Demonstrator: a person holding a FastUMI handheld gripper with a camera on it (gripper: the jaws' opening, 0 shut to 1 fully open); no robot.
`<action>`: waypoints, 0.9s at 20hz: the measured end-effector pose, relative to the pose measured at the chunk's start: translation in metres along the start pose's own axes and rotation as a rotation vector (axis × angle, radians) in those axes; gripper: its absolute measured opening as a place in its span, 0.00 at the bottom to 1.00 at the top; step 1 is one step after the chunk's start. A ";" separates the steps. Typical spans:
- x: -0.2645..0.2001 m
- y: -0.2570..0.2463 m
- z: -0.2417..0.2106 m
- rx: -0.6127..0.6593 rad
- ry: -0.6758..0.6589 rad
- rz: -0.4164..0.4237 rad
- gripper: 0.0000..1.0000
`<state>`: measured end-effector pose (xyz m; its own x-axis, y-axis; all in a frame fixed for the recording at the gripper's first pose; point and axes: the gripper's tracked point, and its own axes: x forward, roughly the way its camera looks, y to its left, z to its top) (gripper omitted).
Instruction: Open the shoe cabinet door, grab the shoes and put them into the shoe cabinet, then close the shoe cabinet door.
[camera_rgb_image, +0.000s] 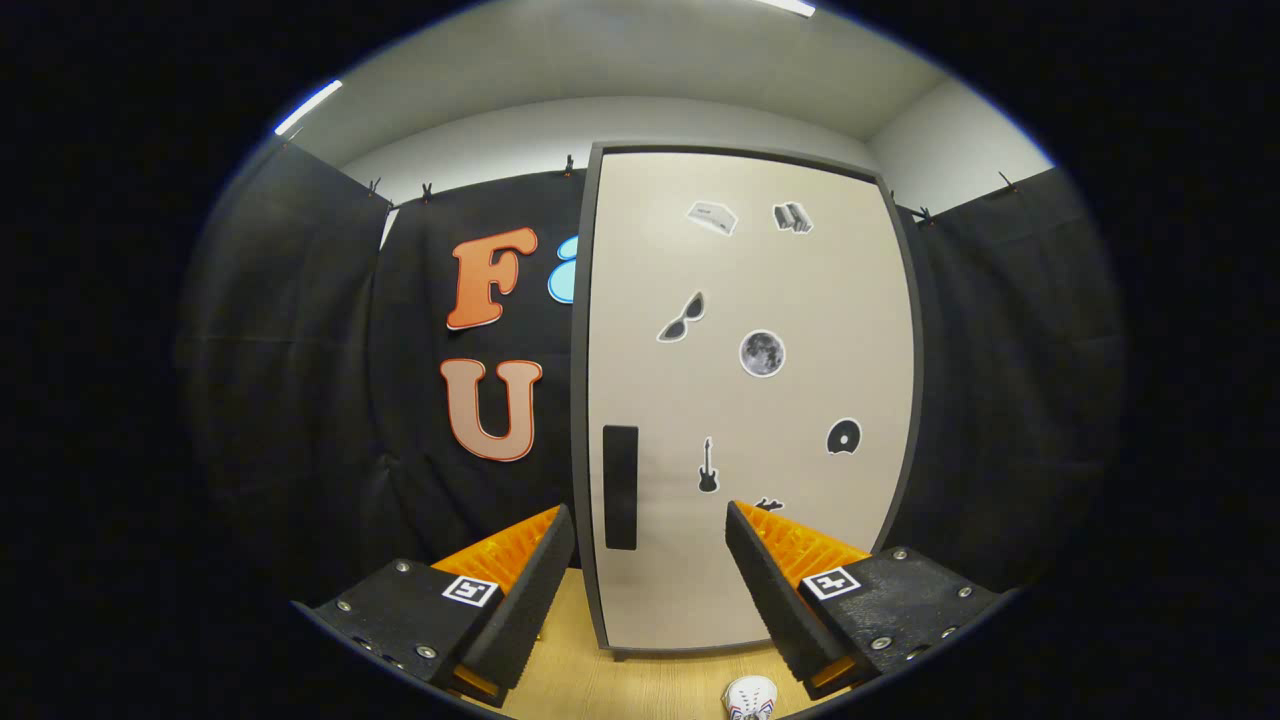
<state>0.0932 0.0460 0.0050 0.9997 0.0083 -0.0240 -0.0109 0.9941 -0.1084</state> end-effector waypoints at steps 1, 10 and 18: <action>0.013 0.002 -0.007 -0.015 0.023 -0.011 0.95; 0.111 0.030 -0.044 -0.014 0.109 -0.014 0.88; 0.126 0.023 -0.046 0.007 0.109 -0.039 0.36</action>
<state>0.2183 0.0648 -0.0459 0.9909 -0.0422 -0.1281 0.0289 0.9941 -0.1045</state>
